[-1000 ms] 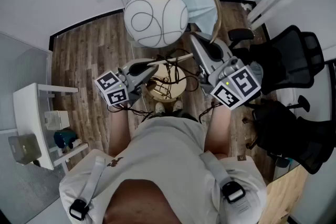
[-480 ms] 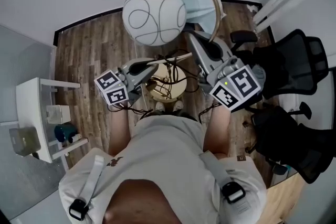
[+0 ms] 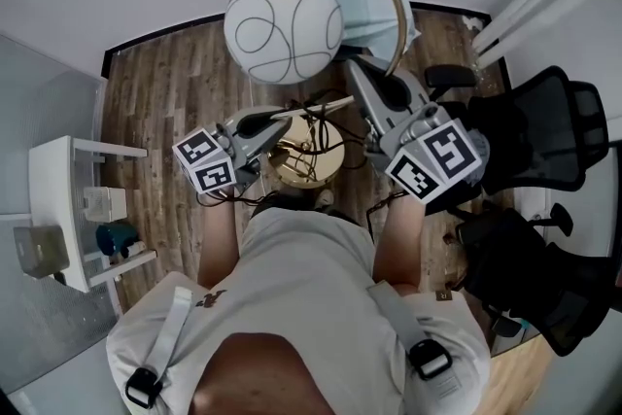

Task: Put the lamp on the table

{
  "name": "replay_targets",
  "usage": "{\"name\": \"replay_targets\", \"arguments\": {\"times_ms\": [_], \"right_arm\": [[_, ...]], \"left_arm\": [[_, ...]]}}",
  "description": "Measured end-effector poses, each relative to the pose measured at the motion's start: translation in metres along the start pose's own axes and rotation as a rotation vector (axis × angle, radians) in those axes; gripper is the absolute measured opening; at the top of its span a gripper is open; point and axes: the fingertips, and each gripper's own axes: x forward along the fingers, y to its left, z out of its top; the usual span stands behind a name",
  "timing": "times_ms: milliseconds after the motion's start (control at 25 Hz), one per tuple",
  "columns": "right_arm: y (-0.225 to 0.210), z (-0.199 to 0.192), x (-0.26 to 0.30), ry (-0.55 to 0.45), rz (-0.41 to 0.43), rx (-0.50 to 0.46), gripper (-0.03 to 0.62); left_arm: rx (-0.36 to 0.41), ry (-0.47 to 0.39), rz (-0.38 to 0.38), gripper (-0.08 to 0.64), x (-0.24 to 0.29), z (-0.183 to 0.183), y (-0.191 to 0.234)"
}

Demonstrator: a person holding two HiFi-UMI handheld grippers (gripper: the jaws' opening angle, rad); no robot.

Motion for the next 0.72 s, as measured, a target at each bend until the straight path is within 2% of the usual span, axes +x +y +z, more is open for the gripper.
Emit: {"name": "replay_targets", "arguments": {"times_ms": [400,720], "right_arm": [[-0.036,-0.005,0.028,0.033,-0.025,-0.012,0.002],[-0.074,-0.008,0.073,0.049,-0.056,-0.017,0.002]], "left_arm": [[-0.010,-0.002,-0.012,0.026,0.024,0.010,0.041],[-0.013,0.013,-0.035,0.026,0.039,0.030,0.096]]}}
